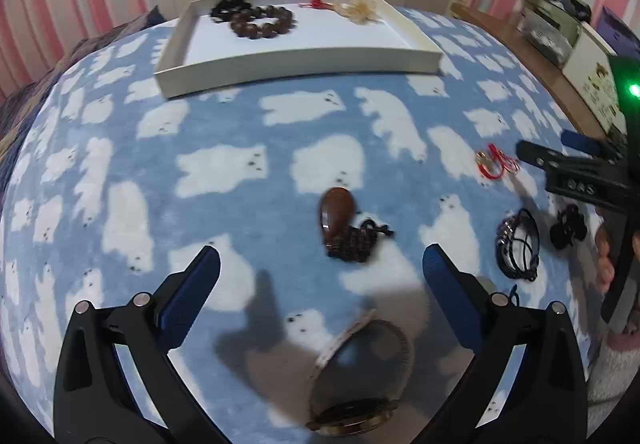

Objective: Organize jewelry
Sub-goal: 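Move the left tool to the brown teardrop pendant while the right tool approaches the red string bracelet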

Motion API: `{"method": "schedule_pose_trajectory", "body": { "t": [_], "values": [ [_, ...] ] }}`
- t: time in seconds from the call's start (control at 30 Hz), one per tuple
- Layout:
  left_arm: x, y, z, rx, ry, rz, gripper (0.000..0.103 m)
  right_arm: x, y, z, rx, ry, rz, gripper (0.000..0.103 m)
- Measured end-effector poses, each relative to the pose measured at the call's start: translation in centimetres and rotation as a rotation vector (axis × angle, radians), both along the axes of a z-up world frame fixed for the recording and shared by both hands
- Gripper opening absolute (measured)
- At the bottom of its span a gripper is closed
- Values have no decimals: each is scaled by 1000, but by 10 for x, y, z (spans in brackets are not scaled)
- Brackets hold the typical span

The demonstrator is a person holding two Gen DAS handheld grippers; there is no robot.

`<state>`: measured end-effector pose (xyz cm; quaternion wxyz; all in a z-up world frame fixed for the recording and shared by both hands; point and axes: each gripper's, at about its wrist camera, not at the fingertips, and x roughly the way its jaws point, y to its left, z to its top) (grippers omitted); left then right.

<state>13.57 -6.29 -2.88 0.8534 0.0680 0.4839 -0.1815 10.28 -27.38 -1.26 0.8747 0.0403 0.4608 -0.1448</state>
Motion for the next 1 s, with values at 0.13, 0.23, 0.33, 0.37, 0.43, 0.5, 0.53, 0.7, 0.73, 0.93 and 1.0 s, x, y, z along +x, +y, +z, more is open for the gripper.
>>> {"method": "schedule_pose_trajectory", "body": {
  "t": [0.13, 0.23, 0.33, 0.37, 0.43, 0.5, 0.53, 0.7, 0.73, 0.93, 1.0],
  "values": [
    [6, -4, -4, -22, 26, -12, 100, 7, -3, -7, 44, 25, 6, 90],
    [12, -8, -9, -15, 48, -11, 93, 14, 1, -13, 51, 45, 20, 85],
    [14, -13, -13, -1, 67, -31, 78, 18, 7, -18, 49, 69, 39, 82],
    [15, -15, -15, 7, 69, -33, 76, 19, 9, -20, 48, 74, 43, 82],
    [16, -14, -16, 5, 75, -37, 75, 20, 10, -21, 52, 81, 50, 73],
    [19, -13, -18, 1, 82, -35, 74, 21, 11, -23, 67, 92, 59, 71],
    [20, -12, -19, 1, 86, -32, 70, 21, 11, -24, 72, 93, 60, 71],
    [23, -8, -24, -13, 117, -33, 55, 21, 11, -26, 78, 96, 62, 67],
    [24, -8, -24, -14, 116, -33, 55, 21, 11, -26, 83, 97, 63, 65],
    [24, -7, -24, -9, 110, -47, 41, 24, 12, -26, 104, 100, 73, 54],
    [24, -7, -23, -12, 113, -51, 36, 25, 14, -26, 108, 105, 82, 49]
  ]
}}
